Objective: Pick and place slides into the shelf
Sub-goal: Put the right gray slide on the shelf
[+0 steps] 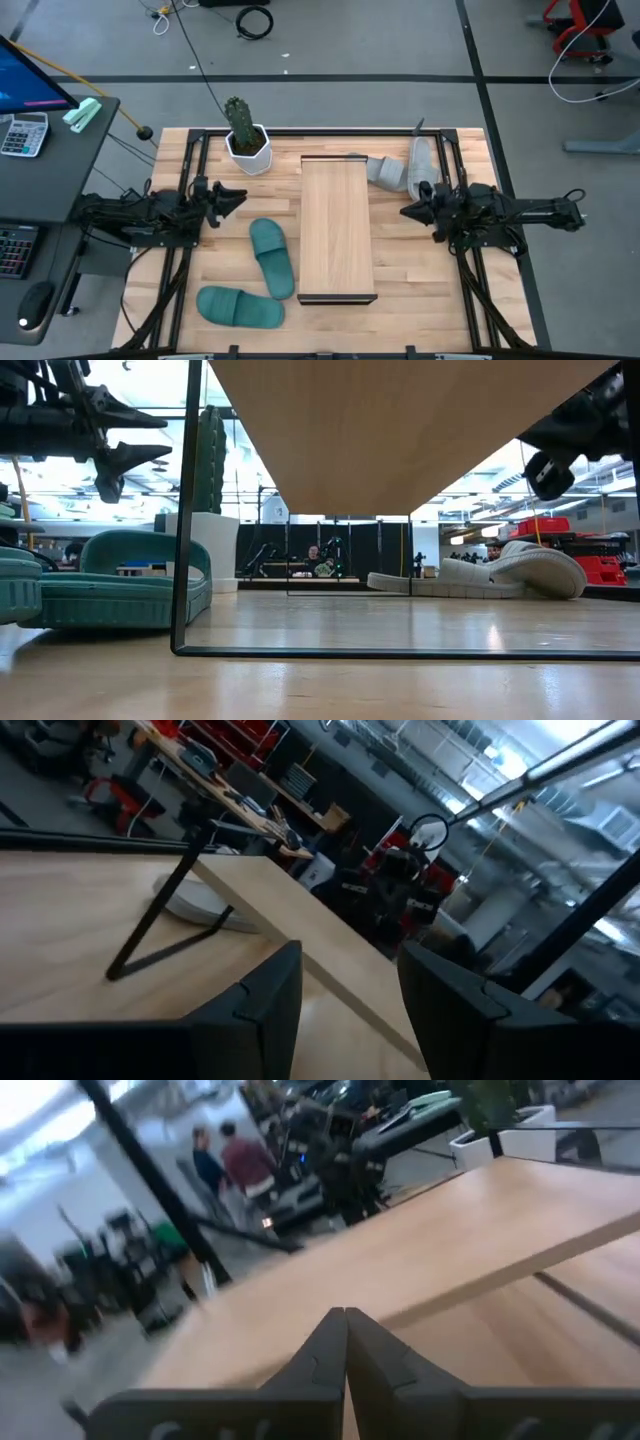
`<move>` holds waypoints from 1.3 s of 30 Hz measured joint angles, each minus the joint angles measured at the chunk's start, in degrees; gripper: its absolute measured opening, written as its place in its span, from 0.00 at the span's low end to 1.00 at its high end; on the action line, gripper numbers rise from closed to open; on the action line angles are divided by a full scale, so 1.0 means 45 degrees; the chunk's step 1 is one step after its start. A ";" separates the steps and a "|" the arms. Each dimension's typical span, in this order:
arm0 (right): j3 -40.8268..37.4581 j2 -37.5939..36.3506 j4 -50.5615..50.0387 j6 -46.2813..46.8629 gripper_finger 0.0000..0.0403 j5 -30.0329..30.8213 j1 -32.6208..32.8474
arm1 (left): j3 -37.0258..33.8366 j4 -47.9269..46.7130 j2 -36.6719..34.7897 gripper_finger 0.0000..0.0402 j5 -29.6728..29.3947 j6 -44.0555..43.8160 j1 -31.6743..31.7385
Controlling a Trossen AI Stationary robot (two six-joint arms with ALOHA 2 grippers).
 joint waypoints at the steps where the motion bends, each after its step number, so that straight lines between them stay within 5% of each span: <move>1: 0.0067 0.0003 0.0077 0.0726 0.03 0.0059 -0.0003 | 0.0000 0.0012 0.0000 0.43 0.0004 -0.0185 0.0000; 5: 0.0444 -0.0002 0.0499 0.3778 0.03 0.0194 -0.0005 | 0.0000 0.0520 -0.0004 0.43 -0.0006 -0.0921 -0.0003; 10: 0.0860 0.0003 0.0465 0.4136 0.03 0.1084 -0.0005 | 0.0000 0.0862 -0.0004 0.43 0.0000 -0.1992 0.0000; 19: 0.1977 0.0003 0.0398 0.4702 0.03 0.5322 -0.0015 | 0.0000 0.1192 -0.0004 0.43 0.0000 -0.3115 0.0000; 26: 0.2941 0.0048 -0.2557 0.4636 0.05 0.7670 -0.0036 | 0.0000 0.1231 -0.0004 0.43 -0.0083 -0.3732 0.0000; 34: 0.4852 0.0734 -0.3818 0.1953 0.28 0.9646 -0.0808 | 0.0000 0.1244 -0.0004 0.43 -0.0136 -0.3708 0.0000; 39: 0.7293 0.1844 -0.7654 0.2259 0.47 1.0341 -0.1701 | 0.0000 0.1244 -0.0002 0.43 -0.0136 -0.3708 0.0000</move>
